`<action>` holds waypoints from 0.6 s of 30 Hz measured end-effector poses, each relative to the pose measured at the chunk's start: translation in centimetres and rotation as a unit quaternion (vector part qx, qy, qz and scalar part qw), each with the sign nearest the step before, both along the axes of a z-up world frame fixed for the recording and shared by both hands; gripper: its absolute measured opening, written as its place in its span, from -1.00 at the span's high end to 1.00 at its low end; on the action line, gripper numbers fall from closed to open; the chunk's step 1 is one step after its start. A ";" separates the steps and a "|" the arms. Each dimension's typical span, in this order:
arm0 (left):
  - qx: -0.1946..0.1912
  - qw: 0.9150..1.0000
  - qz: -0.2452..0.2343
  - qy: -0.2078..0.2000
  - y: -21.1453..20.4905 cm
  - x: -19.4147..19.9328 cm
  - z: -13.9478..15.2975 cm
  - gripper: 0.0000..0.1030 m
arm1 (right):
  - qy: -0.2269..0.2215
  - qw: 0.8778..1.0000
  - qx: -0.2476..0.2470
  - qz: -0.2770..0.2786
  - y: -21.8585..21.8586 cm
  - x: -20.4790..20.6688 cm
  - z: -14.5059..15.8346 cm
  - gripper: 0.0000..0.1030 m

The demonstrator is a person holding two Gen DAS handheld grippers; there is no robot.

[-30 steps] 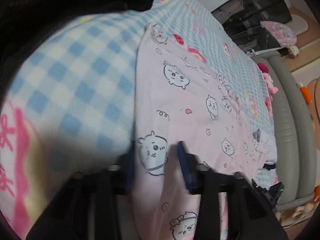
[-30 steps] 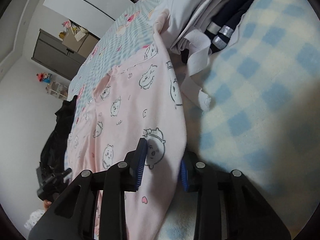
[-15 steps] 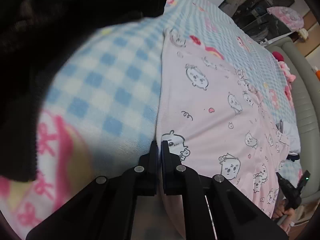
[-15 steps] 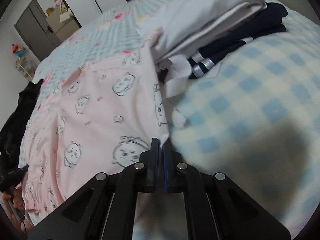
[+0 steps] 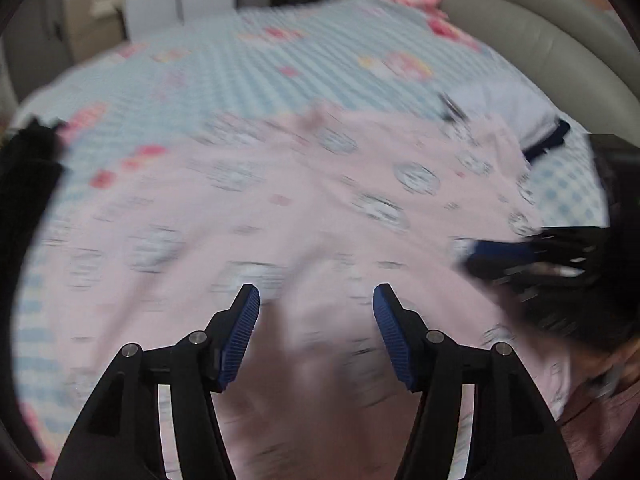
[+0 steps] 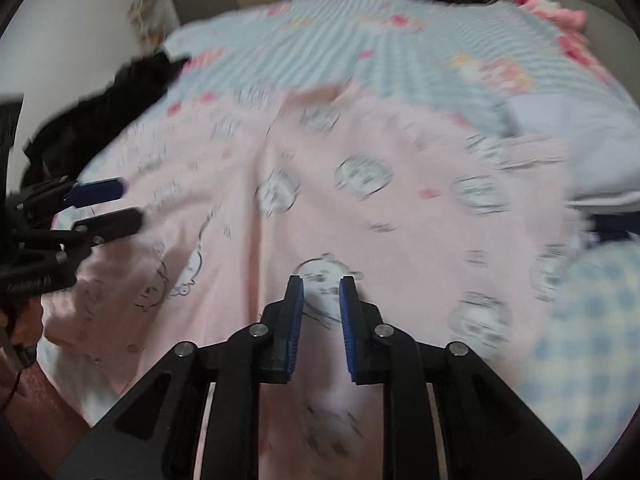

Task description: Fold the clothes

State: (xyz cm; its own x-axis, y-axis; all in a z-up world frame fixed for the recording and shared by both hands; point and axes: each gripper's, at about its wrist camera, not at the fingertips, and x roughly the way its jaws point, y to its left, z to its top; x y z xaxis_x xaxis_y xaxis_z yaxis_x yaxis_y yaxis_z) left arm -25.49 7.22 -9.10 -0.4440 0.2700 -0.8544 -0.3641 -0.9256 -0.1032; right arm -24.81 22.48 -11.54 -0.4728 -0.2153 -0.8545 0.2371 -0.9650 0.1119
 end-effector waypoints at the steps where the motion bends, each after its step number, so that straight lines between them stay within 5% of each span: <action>1: -0.016 1.000 -0.005 -0.014 0.3 0.0 -0.8 -0.19 | -0.010 1.000 0.006 -0.001 0.3 0.0 -0.8 0.63; 4: -0.082 0.995 -0.015 -0.050 0.4 0.5 -3.4 -0.21 | -0.008 1.000 0.017 -0.011 2.1 0.8 -1.7 0.63; 11: -0.052 0.997 0.011 -0.058 -3.8 2.2 -1.9 -0.18 | -0.020 0.995 -0.015 -0.099 9.9 1.4 -0.8 0.94; 13: -0.049 0.998 0.006 -0.035 -2.9 2.7 -0.8 -0.15 | -0.002 0.994 -0.024 -0.110 10.2 1.8 0.1 0.85; 15: -0.033 0.999 -0.008 -0.008 -1.2 3.2 0.3 -0.15 | 0.025 0.996 -0.025 -0.082 8.5 2.6 1.3 0.55; 18: -0.019 0.999 -0.035 -0.002 2.5 3.3 0.3 -0.15 | 0.042 0.999 -0.029 -0.017 5.3 3.7 2.2 0.50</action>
